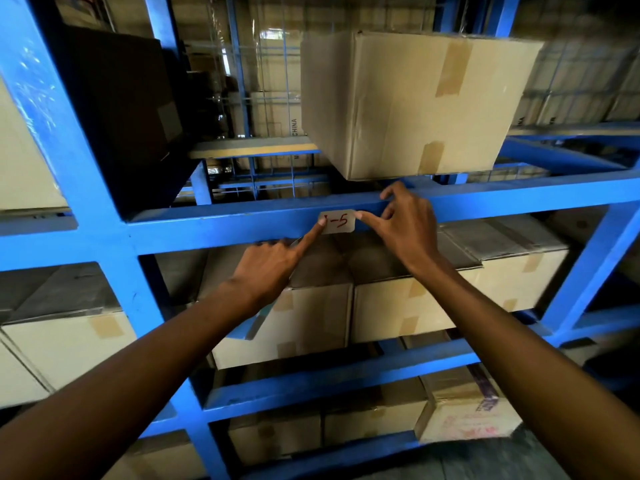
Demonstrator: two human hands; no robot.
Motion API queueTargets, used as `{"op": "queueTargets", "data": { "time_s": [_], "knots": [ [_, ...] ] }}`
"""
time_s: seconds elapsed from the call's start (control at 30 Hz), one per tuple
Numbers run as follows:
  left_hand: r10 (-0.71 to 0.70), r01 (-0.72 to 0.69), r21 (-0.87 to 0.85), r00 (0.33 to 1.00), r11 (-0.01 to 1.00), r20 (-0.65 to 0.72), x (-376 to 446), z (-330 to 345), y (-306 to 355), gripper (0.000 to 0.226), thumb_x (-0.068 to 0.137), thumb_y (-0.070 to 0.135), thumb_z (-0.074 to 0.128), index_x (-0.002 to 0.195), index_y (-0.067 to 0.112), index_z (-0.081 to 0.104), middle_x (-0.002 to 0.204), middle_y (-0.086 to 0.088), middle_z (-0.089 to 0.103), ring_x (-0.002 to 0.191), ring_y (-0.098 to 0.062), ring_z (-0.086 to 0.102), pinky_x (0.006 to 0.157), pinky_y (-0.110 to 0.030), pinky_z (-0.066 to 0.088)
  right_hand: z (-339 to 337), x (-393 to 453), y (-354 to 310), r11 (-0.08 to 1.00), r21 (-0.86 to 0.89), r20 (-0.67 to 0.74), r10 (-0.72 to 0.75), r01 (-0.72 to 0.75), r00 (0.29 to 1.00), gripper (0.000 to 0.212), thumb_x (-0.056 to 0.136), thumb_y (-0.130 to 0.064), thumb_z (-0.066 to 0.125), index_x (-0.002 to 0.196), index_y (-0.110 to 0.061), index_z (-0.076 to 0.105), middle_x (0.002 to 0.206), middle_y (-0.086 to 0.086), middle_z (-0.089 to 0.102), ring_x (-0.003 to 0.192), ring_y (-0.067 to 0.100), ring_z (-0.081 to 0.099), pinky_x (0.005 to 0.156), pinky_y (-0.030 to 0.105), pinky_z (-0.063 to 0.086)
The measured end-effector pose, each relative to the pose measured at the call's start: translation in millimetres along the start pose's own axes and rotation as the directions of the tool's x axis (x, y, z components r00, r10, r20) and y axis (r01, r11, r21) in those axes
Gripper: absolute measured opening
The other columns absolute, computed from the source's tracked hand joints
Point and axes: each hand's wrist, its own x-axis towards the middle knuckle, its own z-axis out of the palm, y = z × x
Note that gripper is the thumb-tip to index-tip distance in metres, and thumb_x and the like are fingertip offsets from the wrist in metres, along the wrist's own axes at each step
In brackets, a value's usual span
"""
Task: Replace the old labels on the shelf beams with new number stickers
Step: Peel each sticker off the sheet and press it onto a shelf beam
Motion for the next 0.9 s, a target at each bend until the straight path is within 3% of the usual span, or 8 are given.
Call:
{"op": "queueTargets", "data": {
  "time_s": [0.17, 0.37, 0.43, 0.53, 0.73, 0.9],
  "knots": [
    [-0.030, 0.030, -0.007, 0.999, 1.000, 0.043, 6.6, -16.3, 3.0, 0.103, 0.092, 0.010, 0.052, 0.133, 0.036, -0.038, 0.104, -0.014, 0.064, 0.074, -0.026, 0.062, 0.069, -0.040, 0.054, 5.5, 7.6, -0.6, 0.978, -0.040, 0.040, -0.205, 0.206, 0.978, 0.048, 0.072, -0.049, 0.070, 0.103, -0.014, 0.058, 0.103, 0.009, 0.061, 0.101, 0.027, 0.052, 0.085, 0.037, 0.034],
    [-0.060, 0.055, 0.143, 0.998, 0.988, 0.030, 5.4, -24.9, 13.1, 0.100, 0.090, 0.006, 0.053, 0.140, 0.027, -0.032, 0.098, -0.011, 0.066, 0.066, -0.021, 0.055, 0.057, -0.033, 0.038, 1.4, 23.2, 19.2, 0.991, -0.020, 0.172, -0.130, 0.135, 0.977, 0.052, 0.073, -0.058, 0.064, 0.109, -0.020, 0.061, 0.114, 0.004, 0.056, 0.113, 0.021, 0.044, 0.096, 0.037, 0.027],
    [-0.051, 0.047, 0.156, 0.998, 0.987, 0.023, 2.1, -22.8, 11.9, 0.098, 0.092, 0.007, 0.051, 0.137, 0.025, -0.034, 0.097, -0.011, 0.066, 0.064, -0.019, 0.050, 0.058, -0.032, 0.037, -4.4, 21.3, 29.4, 0.991, -0.011, 0.151, -0.130, 0.133, 0.980, 0.052, 0.074, -0.058, 0.063, 0.111, -0.020, 0.062, 0.113, 0.004, 0.057, 0.114, 0.020, 0.044, 0.095, 0.037, 0.026],
    [-0.013, 0.011, 0.154, 1.000, 0.988, 0.013, -1.1, -17.4, 8.3, 0.097, 0.094, 0.011, 0.049, 0.134, 0.027, -0.038, 0.096, -0.011, 0.065, 0.069, -0.021, 0.058, 0.060, -0.033, 0.039, -7.5, 14.7, 34.8, 0.979, -0.049, 0.143, -0.191, 0.199, 0.971, 0.054, 0.076, -0.056, 0.062, 0.116, -0.020, 0.059, 0.119, 0.005, 0.057, 0.116, 0.021, 0.042, 0.095, 0.036, 0.024],
    [0.016, -0.025, 0.151, 0.998, 0.988, 0.060, 2.3, -5.3, 8.2, 0.102, 0.092, 0.017, 0.054, 0.138, 0.029, -0.035, 0.092, -0.012, 0.063, 0.070, -0.022, 0.060, 0.060, -0.034, 0.042, 13.3, 6.2, 6.2, 0.942, -0.072, 0.226, -0.305, 0.328, 0.925, 0.060, 0.074, -0.045, 0.066, 0.126, -0.018, 0.051, 0.129, 0.009, 0.051, 0.125, 0.027, 0.040, 0.107, 0.044, 0.019],
    [0.018, -0.027, 0.174, 0.998, 0.984, 0.053, -2.2, -5.2, 0.9, 0.101, 0.091, 0.016, 0.054, 0.140, 0.030, -0.033, 0.088, -0.011, 0.064, 0.063, -0.021, 0.055, 0.060, -0.034, 0.042, 18.3, 7.1, 10.0, 0.956, 0.008, 0.237, -0.286, 0.293, 0.928, 0.059, 0.075, -0.036, 0.066, 0.129, -0.022, 0.048, 0.131, 0.006, 0.048, 0.127, 0.023, 0.036, 0.107, 0.040, 0.016]
  ]
}}
